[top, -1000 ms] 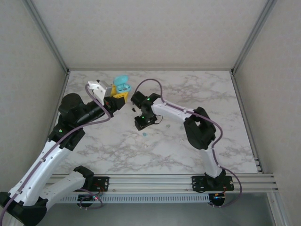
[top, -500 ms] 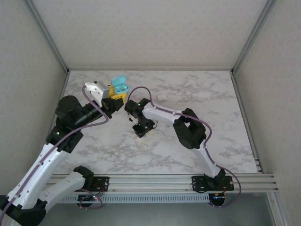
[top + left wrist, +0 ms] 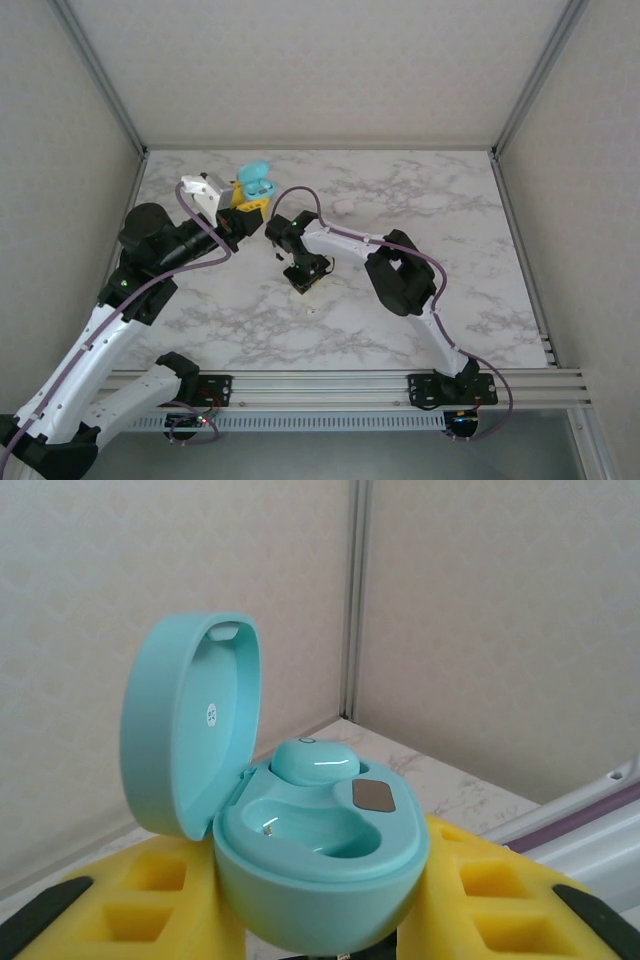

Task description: Insert the wireless bluetooth earbuds into the charging case

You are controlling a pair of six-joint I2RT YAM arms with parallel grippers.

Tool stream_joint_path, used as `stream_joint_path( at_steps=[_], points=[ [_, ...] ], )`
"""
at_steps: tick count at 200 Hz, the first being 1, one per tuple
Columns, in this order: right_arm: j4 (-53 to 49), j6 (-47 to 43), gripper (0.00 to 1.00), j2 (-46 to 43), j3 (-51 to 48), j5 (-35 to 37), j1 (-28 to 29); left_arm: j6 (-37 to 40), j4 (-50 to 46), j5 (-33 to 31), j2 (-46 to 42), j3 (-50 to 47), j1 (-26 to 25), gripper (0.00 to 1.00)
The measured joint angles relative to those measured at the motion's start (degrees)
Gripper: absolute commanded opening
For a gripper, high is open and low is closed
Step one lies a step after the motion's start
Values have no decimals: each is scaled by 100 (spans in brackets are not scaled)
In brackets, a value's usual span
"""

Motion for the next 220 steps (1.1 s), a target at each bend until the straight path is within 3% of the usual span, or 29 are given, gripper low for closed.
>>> stream_joint_path(
  at_steps=[77, 134, 220],
  points=[
    [-87, -55, 38, 68, 109, 264, 98, -2, 2, 0, 0, 0, 0, 27],
    [-203, -160, 32, 157, 251, 219, 101, -2, 2, 0, 0, -2, 0, 27],
    [-260, -247, 31, 205, 313, 212, 101, -2, 2, 0, 0, -2, 0, 27]
  ],
)
